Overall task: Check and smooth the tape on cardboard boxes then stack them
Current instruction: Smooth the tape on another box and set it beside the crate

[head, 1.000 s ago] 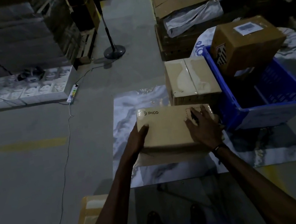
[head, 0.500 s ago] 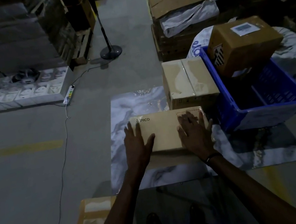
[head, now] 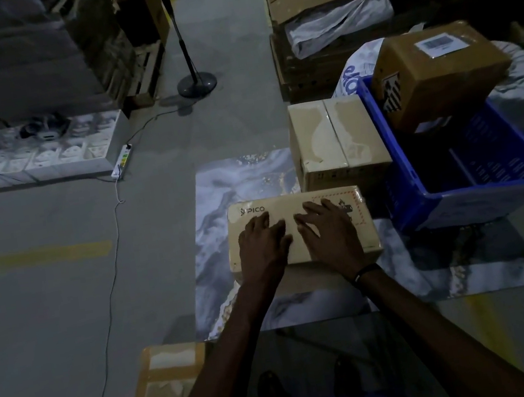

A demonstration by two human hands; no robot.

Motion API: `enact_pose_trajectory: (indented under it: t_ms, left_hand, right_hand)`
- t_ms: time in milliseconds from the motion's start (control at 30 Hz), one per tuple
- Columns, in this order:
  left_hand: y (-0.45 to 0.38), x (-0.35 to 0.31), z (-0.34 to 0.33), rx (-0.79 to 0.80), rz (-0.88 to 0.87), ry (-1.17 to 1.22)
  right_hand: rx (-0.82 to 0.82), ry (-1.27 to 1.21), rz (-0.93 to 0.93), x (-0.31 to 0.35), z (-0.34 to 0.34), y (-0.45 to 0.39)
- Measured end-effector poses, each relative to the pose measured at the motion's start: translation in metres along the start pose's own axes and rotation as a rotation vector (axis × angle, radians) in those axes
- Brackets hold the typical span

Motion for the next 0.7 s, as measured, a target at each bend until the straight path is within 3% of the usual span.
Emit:
enact_pose_trajectory:
  t_ms: [100,200,367,500,700]
  left_hand:
    - [0.008,-0.010,-0.001,0.146,0.070,0.032]
    - [0.012,-0.015,-0.003,0.187,0.085,0.004]
    - [0.010,-0.011,0.002,0.158,0.083,0.065]
    - [0.010,0.014,0.015,0.037,0.126,0.218]
    - [0.013,0.003,0.023,0.061,0.087,0.140]
  right_hand:
    - [0.084,-0.105,-0.040,-0.007,0.003,0.003]
    - [0.080,-0.042,-0.021,-0.010,0.008,0.011]
    - [0.087,-0.050,-0.026,-0.008,0.009,0.012]
    - [-0.046,-0.257,-0.100,-0.028,0.025,0.021]
    - [-0.051,-0.195,-0.064,-0.025,0.026,0.022]
Point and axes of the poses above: each hand's wrist, its own y-axis away from the middle knuckle, its own z-axis out of the back of the hand, x = y × z, the point moved 7 cm from there along -y, towards the middle knuckle, and after that the axes turned 6 degrees about z, right-handed, at the moved point
